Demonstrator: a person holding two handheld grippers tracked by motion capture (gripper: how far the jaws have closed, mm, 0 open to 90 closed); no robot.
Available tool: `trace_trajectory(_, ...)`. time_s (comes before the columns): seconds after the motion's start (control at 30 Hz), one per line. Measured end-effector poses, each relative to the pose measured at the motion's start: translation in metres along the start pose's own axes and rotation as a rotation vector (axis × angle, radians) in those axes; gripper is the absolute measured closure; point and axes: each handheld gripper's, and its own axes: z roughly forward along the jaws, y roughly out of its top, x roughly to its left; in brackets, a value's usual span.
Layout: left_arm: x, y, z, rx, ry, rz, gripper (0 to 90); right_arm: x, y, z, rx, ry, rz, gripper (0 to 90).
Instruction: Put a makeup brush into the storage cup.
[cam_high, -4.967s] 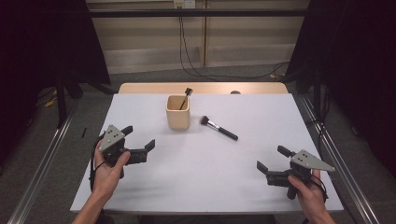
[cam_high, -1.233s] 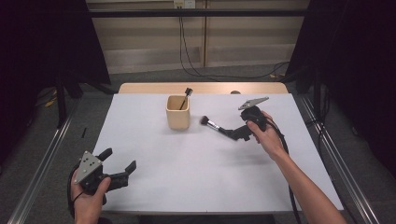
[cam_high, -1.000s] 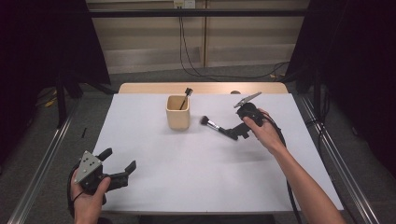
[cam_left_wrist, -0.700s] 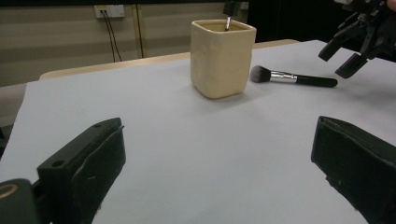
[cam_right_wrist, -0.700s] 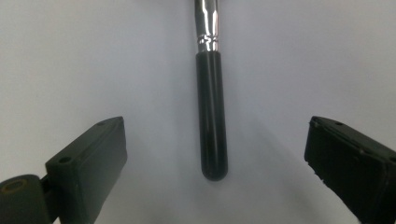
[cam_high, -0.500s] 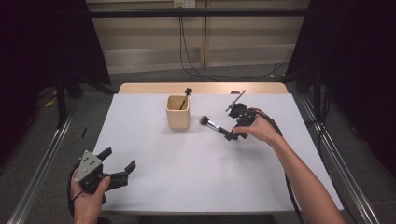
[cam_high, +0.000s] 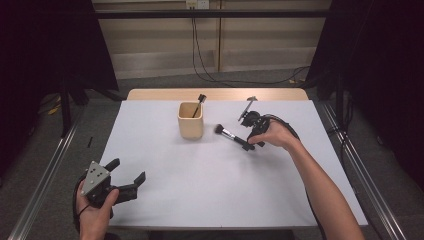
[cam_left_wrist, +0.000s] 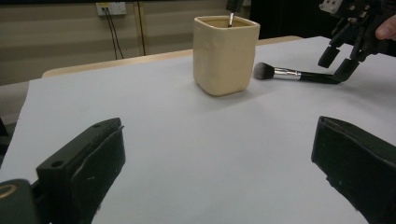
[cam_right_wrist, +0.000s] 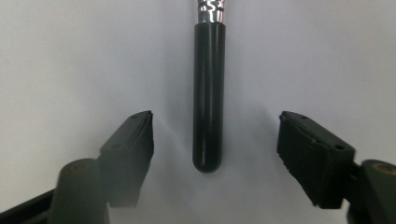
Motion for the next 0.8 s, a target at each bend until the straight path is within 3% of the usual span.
trace_trajectory(0.27, 0.001, 0.000, 0.000, -0.001, -0.006, -0.018, 2.8, -0.001, 0.003, 0.009, 0.048, 0.001, 0.008, 42.7)
trace_trajectory(0.57, 0.000, 0.000, 0.001, 0.003, -0.003, 0.005, 2.8, 0.003, 0.006, 0.012, 0.079, -0.022, 0.000, 52.2)
trace_trajectory(0.7, -0.001, 0.001, 0.000, 0.004, -0.008, 0.018, 2.8, 0.005, 0.009, 0.012, 0.099, -0.029, -0.019, 61.6)
trace_trajectory(0.8, -0.002, 0.001, 0.000, 0.007, -0.010, 0.024, 2.8, 0.005, 0.010, 0.012, 0.097, -0.022, -0.003, 70.4)
